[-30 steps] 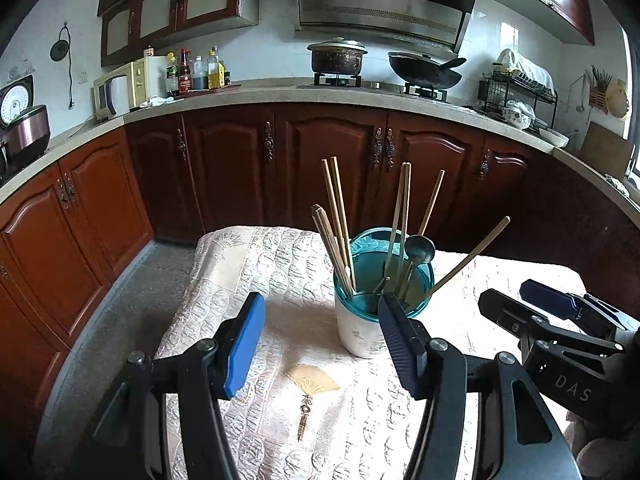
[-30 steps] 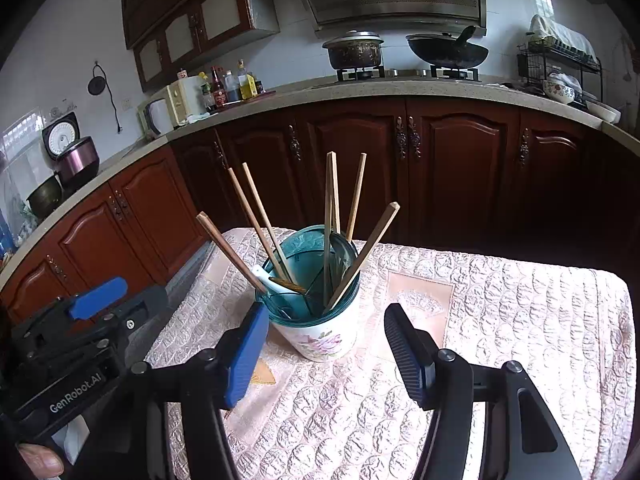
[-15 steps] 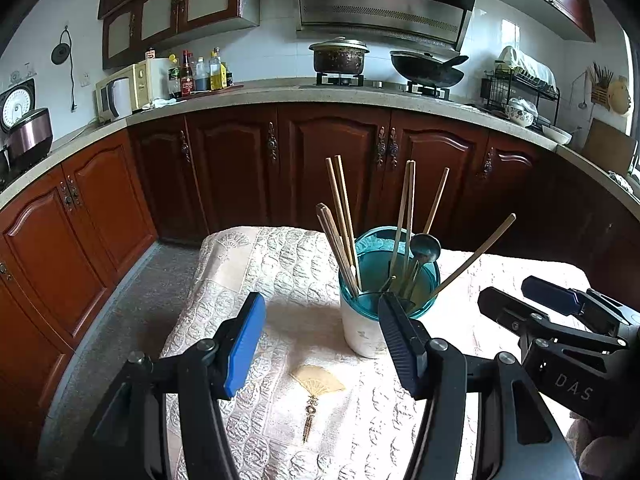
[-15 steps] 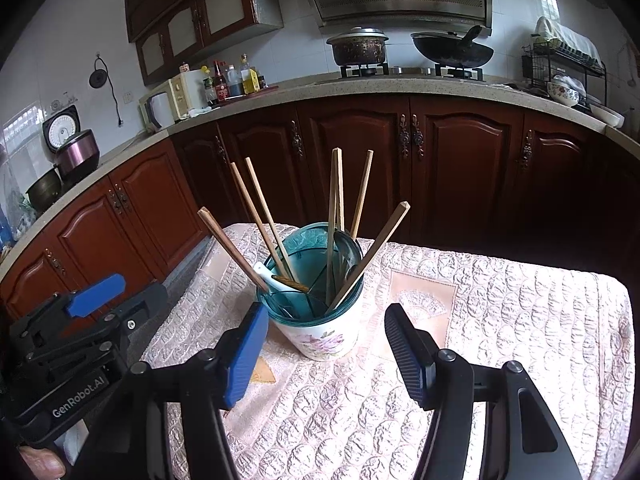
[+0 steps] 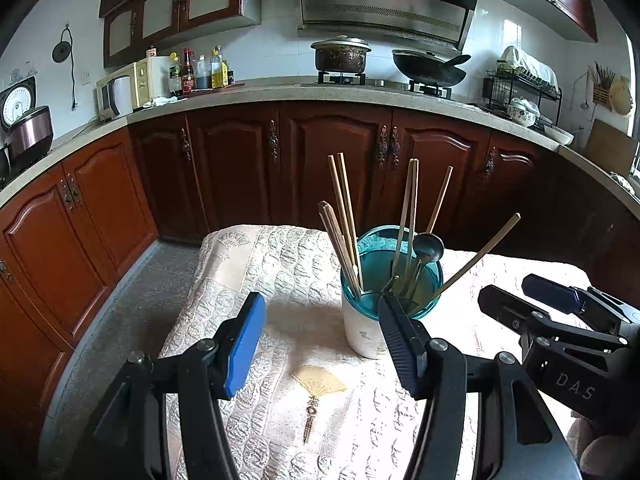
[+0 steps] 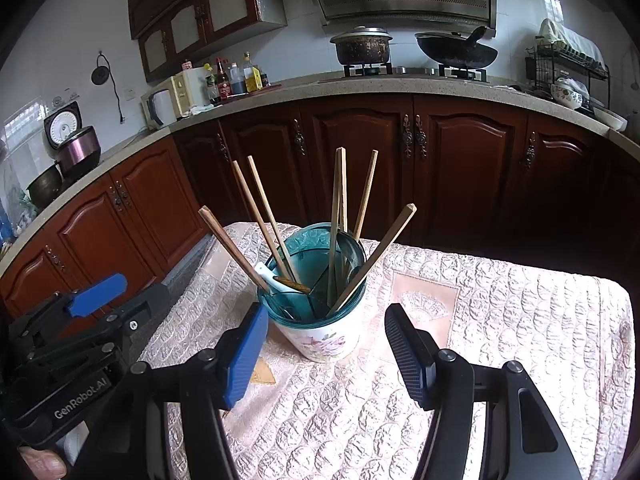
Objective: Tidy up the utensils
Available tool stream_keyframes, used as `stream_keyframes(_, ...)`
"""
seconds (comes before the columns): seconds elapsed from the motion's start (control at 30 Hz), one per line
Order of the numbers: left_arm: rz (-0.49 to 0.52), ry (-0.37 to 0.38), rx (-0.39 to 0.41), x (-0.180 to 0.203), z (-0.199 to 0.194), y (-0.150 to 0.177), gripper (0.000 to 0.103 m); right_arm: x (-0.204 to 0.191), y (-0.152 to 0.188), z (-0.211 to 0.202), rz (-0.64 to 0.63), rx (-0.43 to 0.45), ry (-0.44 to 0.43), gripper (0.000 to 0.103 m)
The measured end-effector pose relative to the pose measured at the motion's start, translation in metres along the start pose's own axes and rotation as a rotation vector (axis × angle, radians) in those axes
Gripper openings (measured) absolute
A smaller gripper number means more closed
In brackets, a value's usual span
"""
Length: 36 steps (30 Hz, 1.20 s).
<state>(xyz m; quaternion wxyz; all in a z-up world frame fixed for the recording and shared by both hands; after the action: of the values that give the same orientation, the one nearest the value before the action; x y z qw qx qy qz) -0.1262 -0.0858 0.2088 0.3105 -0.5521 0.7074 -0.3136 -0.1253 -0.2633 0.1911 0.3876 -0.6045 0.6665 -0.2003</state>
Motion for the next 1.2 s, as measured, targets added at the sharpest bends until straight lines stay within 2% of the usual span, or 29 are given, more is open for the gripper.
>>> stream_keyframes(1.2,0.011,0.003,-0.012,0.0067,0.0060,0.0007,0.060,0.0025,0.0018,0.0101,-0.002,-0.010,-0.005,0.065)
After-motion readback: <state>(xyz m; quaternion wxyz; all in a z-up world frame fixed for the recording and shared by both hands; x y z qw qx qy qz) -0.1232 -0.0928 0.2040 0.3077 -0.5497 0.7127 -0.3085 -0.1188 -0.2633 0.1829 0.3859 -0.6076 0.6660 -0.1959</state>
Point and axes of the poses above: each gripper's, at about its wrist camera, not at the fingertips, and z roughly the way its jaws point, x to its right, y to its underside, the point moved 2 cm from there along z, roughly the way its jaws point, and after that the axes turned 8 degrees about z, right-handed, at the moved point
